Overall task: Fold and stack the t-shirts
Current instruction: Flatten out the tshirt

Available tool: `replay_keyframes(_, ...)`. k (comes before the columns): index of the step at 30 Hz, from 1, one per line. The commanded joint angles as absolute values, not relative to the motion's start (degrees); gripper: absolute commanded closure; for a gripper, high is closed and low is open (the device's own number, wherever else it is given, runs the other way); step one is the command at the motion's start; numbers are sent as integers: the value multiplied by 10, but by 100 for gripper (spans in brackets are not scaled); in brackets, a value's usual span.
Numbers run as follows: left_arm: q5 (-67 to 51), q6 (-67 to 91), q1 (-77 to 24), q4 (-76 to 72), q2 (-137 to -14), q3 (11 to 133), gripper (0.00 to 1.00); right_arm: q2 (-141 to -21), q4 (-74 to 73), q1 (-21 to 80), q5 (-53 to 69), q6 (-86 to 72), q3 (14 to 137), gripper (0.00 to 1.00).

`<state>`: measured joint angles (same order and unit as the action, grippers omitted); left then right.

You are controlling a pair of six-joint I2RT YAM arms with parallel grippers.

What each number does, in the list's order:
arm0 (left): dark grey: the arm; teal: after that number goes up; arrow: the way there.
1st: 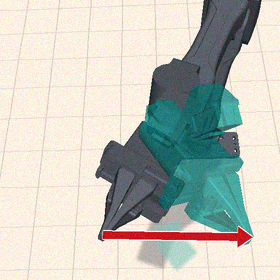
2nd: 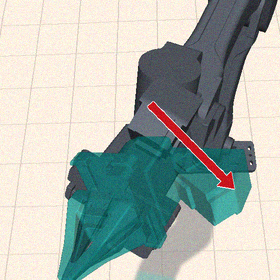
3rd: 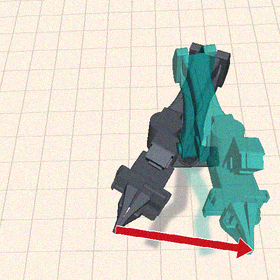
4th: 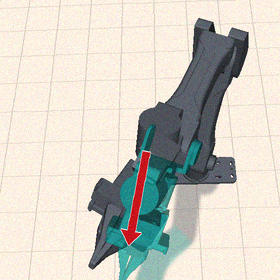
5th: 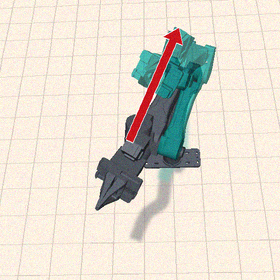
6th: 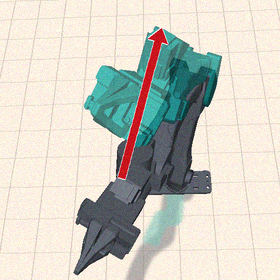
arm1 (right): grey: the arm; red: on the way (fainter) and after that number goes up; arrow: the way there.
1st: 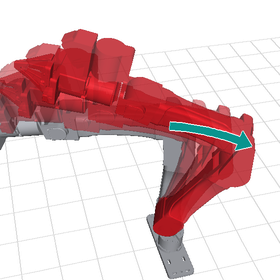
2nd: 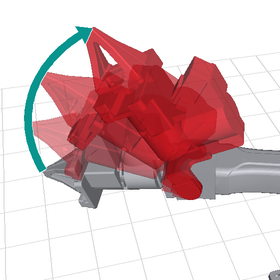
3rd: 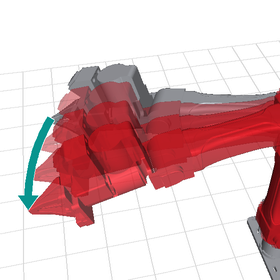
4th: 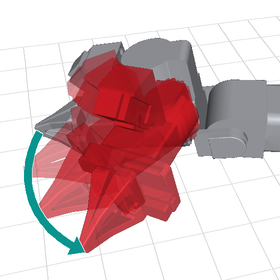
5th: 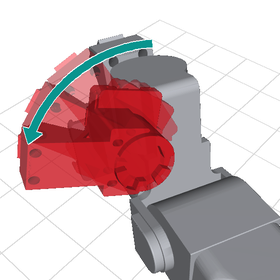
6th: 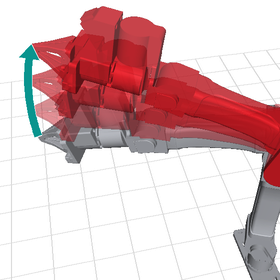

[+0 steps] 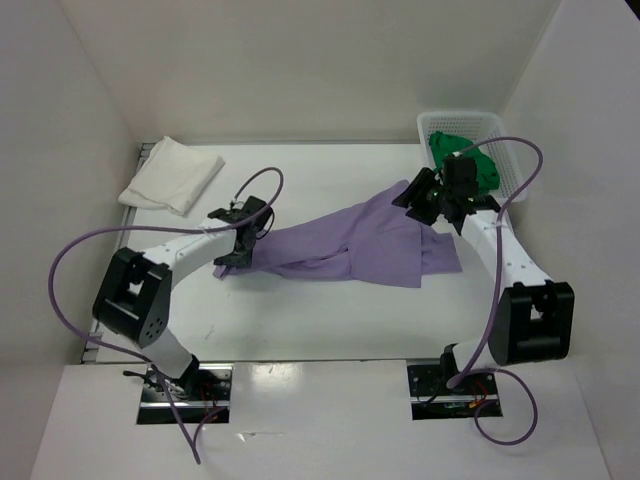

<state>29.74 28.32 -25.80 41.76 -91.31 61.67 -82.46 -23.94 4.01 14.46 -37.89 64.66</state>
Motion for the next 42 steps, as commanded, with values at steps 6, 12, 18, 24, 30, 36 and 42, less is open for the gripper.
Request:
replay_keyframes(6, 312, 287, -232, 456, -1004, 665, 36, -783, -207, 47, 177, -373, 598, 43)
replay_keyframes(12, 331, 291, -232, 425, -1042, 675, 40, -788, -197, 58, 192, -367, 604, 43)
replay_keyframes(18, 305, 274, -216, 386, -1074, 688, 65, -788, -197, 58, 192, -362, 599, 44)
replay_keyframes(24, 228, 241, -182, 338, -1027, 709, 81, -788, -197, 63, 198, -362, 599, 47)
replay_keyframes(30, 207, 184, -118, 288, -978, 702, 94, -794, -219, 63, 180, -352, 609, 49)
replay_keyframes(36, 206, 206, 9, 284, -962, 665, 100, -794, -224, 63, 175, -352, 598, 55)
replay_keyframes(42, 81, 252, 133, 251, -932, 608, 65, -770, -224, 82, 170, -357, 561, 58)
